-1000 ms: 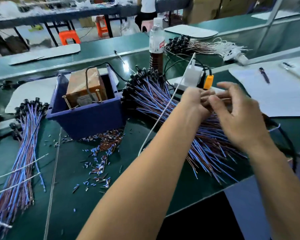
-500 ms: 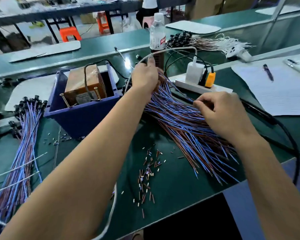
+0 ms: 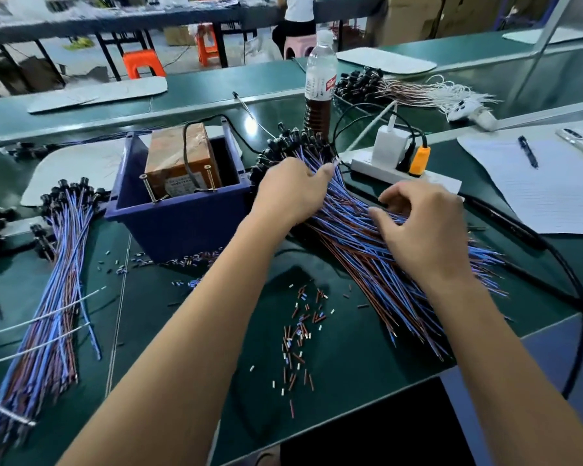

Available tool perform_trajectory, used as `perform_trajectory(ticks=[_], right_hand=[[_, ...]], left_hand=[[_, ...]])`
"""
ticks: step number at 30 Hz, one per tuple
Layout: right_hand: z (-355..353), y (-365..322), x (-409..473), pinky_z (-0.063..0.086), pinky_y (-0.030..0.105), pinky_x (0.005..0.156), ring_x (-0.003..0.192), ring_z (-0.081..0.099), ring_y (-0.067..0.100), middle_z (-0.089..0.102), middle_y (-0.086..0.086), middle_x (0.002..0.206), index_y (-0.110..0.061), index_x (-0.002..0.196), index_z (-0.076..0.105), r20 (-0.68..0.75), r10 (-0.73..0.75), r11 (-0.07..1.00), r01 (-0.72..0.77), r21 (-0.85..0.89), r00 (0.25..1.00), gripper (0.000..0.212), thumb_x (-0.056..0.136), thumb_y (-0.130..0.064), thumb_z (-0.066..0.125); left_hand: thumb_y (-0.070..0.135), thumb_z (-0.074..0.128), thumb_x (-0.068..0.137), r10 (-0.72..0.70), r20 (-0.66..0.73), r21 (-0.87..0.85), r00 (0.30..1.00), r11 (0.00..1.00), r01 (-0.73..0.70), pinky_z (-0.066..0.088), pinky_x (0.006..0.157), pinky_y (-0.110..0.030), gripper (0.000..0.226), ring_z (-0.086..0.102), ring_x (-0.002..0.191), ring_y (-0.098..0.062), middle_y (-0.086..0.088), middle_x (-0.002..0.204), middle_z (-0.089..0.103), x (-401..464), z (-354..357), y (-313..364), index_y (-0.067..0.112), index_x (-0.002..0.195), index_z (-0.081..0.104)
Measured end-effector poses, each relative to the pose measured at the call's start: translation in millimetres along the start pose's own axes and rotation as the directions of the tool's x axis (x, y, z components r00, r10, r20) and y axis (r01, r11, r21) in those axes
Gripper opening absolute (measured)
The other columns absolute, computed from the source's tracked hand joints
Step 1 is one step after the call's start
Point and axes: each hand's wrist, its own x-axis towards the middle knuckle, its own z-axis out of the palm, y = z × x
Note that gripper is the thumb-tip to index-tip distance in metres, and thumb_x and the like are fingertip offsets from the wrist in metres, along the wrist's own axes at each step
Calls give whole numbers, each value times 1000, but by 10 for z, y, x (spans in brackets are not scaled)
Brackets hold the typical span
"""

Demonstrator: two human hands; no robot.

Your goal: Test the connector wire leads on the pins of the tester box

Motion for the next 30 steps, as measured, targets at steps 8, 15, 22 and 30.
perform_trajectory(ticks=[8,15,22,30], right_hand=[[392,-970,-315,49,41,67,73,65,24,70,1,79,-12,88,72,-27,-422,876,415,246,906,10,97,-18,70],[955,-2002,-642,54,42,68,74,63,28,69,1,75,-15,91,71,406,-665,744,506,436,627,15,98,-28,68],[1729,-2739,-637,53,36,75,91,64,41,68,14,92,-13,93,64,657,-516,854,387,347,550,5,90,-15,60],[1943,-2723,-538,39,28,59,75,63,34,66,8,78,-17,72,60,788,-334,943,182,280,518,14,84,-22,67]], left_hand=[[41,57,102,252,599,-463,760,884,72,24,39,-16,40,31,37,-9,0,48,41,-854,-899,-866,15,74,69],[24,47,103,-331,72,-842,941,485,235,20,35,-15,35,28,33,-10,7,44,34,-982,-1598,-1972,17,69,51],[47,73,86,-435,-528,197,729,773,604,43,97,-42,44,59,116,-39,-18,117,68,-917,-1428,-2514,13,114,64],[24,61,91,-420,-589,216,690,741,636,36,102,-41,30,54,120,-36,-18,122,65,-820,-1340,-2581,10,116,67]])
